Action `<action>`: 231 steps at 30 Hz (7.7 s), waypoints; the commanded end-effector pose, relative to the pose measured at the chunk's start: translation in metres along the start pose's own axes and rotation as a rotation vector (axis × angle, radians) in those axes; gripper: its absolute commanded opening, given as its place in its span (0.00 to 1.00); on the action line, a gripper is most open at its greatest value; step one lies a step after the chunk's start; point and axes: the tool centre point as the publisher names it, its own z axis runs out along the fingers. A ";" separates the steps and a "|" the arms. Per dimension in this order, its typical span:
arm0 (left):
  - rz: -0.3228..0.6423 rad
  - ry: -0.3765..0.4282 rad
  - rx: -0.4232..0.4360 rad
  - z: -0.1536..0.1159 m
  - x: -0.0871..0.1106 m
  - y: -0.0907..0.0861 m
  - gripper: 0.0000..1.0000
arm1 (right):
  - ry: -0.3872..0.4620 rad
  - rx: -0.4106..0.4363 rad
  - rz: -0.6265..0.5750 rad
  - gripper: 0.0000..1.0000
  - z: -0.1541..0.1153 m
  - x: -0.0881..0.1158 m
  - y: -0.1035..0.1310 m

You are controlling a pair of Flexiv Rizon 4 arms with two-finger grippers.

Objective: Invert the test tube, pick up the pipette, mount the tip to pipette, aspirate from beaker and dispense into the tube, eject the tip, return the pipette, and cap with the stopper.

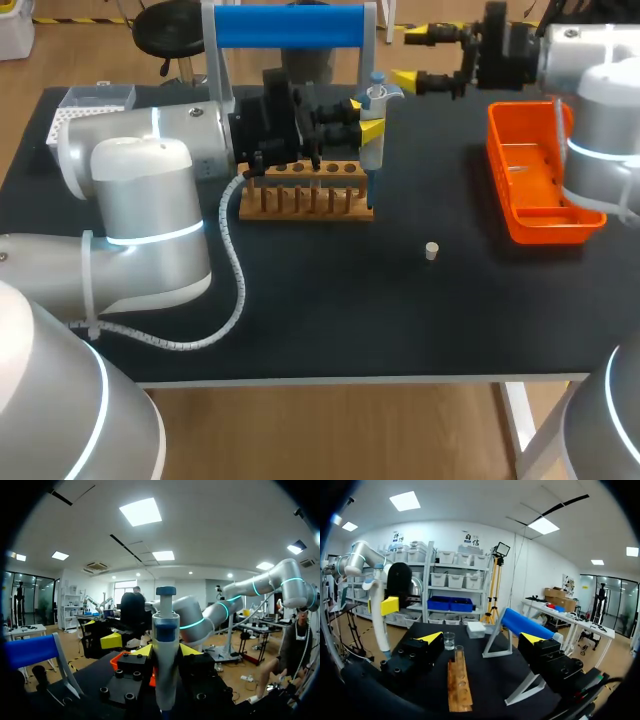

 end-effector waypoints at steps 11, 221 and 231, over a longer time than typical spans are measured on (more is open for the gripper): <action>0.002 -0.009 0.006 0.002 0.002 0.002 0.00 | -0.001 0.054 -0.027 1.00 0.046 -0.049 -0.005; -0.086 -1.016 -0.117 -0.167 -0.254 0.005 0.00 | -0.121 0.185 -0.059 1.00 0.099 -0.066 -0.034; -0.114 -1.037 -0.146 -0.164 -0.285 0.009 0.00 | -0.121 0.185 -0.059 1.00 0.099 -0.066 -0.034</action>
